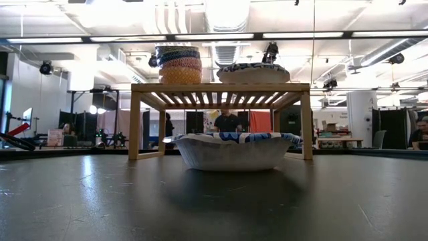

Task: Place and stack bowls onto a shelf
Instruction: Stack the white bowl on top of the white bowl on the shelf

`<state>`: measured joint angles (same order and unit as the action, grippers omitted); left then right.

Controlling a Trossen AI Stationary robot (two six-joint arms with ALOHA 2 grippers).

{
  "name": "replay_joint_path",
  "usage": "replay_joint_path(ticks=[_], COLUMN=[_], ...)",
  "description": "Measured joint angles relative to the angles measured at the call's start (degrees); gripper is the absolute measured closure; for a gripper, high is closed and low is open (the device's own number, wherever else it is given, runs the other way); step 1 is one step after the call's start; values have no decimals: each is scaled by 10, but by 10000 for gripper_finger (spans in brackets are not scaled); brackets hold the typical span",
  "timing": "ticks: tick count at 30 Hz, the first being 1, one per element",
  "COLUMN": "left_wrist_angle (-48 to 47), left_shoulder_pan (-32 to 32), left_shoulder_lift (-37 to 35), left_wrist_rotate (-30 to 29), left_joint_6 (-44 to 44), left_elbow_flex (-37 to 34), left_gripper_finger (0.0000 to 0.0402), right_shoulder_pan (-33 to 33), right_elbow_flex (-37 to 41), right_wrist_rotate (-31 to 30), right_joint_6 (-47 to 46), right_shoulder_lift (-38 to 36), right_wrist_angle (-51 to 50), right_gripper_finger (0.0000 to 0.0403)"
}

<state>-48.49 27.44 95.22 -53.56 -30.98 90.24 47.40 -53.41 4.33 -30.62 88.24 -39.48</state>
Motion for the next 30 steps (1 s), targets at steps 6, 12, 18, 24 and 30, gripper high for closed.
replay_joint_path(ticks=[6,12,18,24,30], left_wrist_angle=[1,1,-17,-42,-74], left_shoulder_pan=[0,0,1,3,6], left_shoulder_lift=[0,0,-1,-1,-1], left_wrist_rotate=[0,1,8,41,48], left_joint_6=[-5,-3,2,2,2], left_elbow_flex=[0,0,0,0,0], left_gripper_finger=[208,208,208,208,208], right_shoulder_pan=[0,-7,-35,-105,-200], right_elbow_flex=[1,-4,-19,-35,-64], right_wrist_rotate=[54,83,60,11,-60], right_joint_6=[9,-37,-94,-124,-89], right_shoulder_lift=[16,2,-50,-133,-244], right_wrist_angle=[1,-2,-2,-5,-9], right_gripper_finger=[330,390,393,394,394])
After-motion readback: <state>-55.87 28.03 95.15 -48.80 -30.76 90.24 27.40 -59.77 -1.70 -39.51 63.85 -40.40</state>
